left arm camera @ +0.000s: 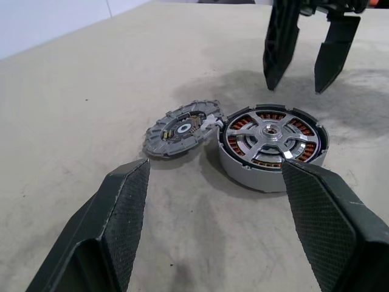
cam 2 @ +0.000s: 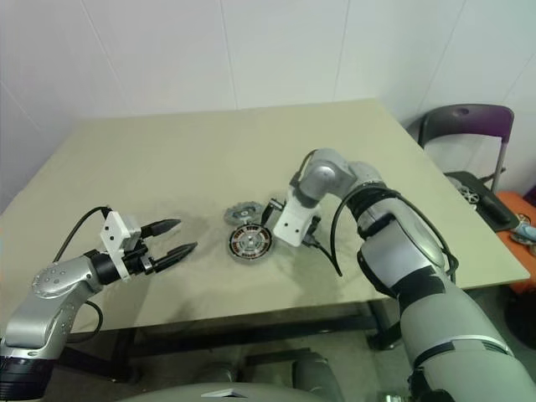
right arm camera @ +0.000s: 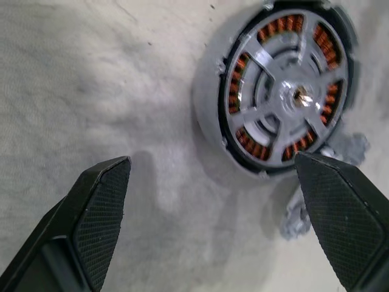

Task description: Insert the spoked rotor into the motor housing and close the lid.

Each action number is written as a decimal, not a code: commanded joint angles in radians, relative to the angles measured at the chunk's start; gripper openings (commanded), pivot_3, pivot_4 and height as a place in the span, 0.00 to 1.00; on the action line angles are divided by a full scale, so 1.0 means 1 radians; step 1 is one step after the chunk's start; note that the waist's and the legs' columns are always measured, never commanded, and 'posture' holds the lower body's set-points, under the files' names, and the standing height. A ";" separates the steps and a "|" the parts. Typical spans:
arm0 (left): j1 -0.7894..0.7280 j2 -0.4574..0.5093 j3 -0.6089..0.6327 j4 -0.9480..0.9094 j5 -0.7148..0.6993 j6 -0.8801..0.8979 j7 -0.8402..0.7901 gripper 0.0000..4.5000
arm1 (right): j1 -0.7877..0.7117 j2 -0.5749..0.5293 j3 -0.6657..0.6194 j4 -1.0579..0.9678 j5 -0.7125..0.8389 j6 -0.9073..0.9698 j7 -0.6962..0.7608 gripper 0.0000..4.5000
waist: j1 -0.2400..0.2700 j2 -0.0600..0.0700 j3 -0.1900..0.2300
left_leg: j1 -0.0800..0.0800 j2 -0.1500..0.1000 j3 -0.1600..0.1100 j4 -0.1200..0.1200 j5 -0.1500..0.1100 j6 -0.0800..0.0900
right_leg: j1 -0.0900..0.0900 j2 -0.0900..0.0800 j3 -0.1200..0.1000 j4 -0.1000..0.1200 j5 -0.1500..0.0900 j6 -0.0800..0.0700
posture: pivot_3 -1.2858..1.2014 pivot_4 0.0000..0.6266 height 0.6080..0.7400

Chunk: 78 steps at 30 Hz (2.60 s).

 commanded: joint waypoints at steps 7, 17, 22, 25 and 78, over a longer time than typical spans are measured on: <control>0.002 -0.005 0.019 -0.054 -0.009 -0.004 0.023 0.81 | -0.052 0.037 0.067 0.039 -0.124 -0.019 -0.122 0.99 | 0.001 0.000 0.000 | 0.000 0.000 0.000 0.000 0.000 0.000 | -0.001 0.000 0.000 0.001 0.000 0.000 | 0.52 0.00 1.00; 0.005 -0.011 0.012 -0.066 -0.004 -0.003 0.036 0.81 | -0.049 0.071 0.063 0.064 -0.124 0.052 -0.101 0.64 | 0.001 0.000 0.000 | 0.001 0.000 -0.001 0.001 0.000 0.000 | -0.001 0.000 0.000 0.004 -0.001 -0.001 | 0.52 0.00 1.00; 0.002 -0.012 0.008 -0.064 -0.002 -0.004 0.039 0.81 | -0.039 0.081 0.045 0.056 -0.092 0.100 -0.059 0.24 | 0.002 0.000 0.000 | 0.002 0.000 -0.001 0.002 0.000 0.000 | -0.001 0.000 0.000 0.008 -0.001 -0.002 | 0.52 0.00 1.00; 0.001 -0.012 0.006 -0.065 -0.001 -0.004 0.040 0.81 | -0.029 0.082 0.032 0.039 -0.078 0.139 -0.039 0.03 | 0.002 0.000 0.000 | 0.002 0.000 -0.001 0.002 0.000 0.000 | -0.001 0.001 0.000 0.009 -0.002 -0.002 | 0.52 0.00 1.00; -0.054 -0.034 -0.031 -0.026 0.022 -0.004 0.046 0.81 | 0.227 0.108 0.025 -0.865 0.256 1.808 0.078 0.01 | 0.003 0.000 0.000 | -0.002 0.000 0.000 0.002 0.000 -0.001 | -0.006 0.000 -0.001 0.010 -0.005 0.004 | 0.52 0.00 1.00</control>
